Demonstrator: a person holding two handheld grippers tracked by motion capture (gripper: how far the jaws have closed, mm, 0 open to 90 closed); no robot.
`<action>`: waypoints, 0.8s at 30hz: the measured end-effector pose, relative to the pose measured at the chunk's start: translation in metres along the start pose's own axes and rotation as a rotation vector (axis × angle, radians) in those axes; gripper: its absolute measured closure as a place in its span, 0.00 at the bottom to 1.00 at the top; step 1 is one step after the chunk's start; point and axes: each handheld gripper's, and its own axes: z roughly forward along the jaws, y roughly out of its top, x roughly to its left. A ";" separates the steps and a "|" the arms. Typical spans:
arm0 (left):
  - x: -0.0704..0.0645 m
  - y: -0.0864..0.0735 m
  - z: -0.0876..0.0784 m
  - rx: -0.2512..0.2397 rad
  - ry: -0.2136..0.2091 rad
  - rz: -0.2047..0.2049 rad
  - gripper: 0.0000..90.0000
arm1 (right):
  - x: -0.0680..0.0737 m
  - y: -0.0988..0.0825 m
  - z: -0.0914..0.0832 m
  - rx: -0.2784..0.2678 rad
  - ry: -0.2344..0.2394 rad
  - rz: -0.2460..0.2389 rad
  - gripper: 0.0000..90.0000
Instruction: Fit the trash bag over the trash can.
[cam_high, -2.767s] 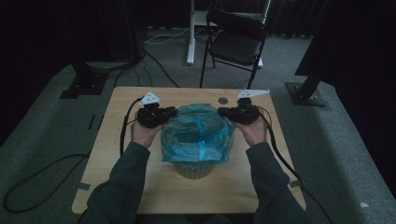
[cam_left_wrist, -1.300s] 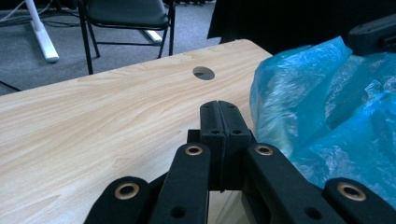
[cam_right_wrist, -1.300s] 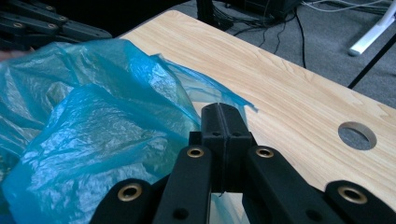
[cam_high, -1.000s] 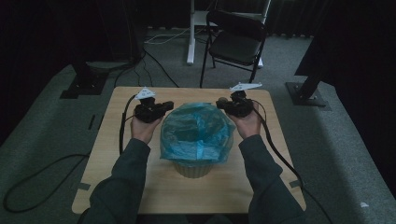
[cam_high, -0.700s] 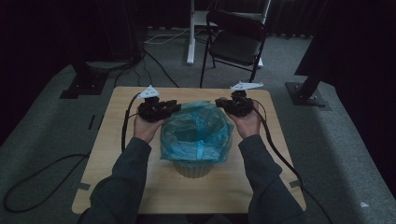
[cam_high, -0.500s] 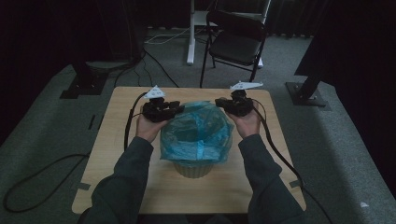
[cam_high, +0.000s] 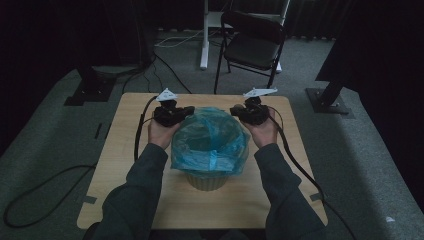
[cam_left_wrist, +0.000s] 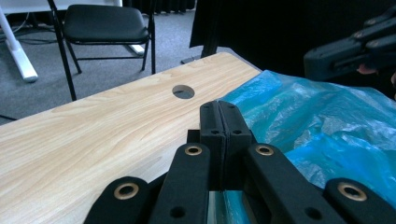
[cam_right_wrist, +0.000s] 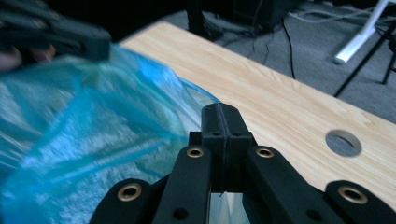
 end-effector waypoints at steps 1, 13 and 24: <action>0.002 -0.001 0.000 0.007 0.015 -0.004 0.99 | 0.000 -0.001 0.001 0.013 -0.005 -0.005 1.00; 0.018 -0.015 0.002 0.065 0.020 -0.060 0.97 | 0.004 -0.004 0.006 0.057 -0.009 -0.030 1.00; 0.025 -0.026 -0.007 0.057 0.037 -0.080 0.87 | 0.008 -0.004 -0.001 0.052 -0.023 -0.058 1.00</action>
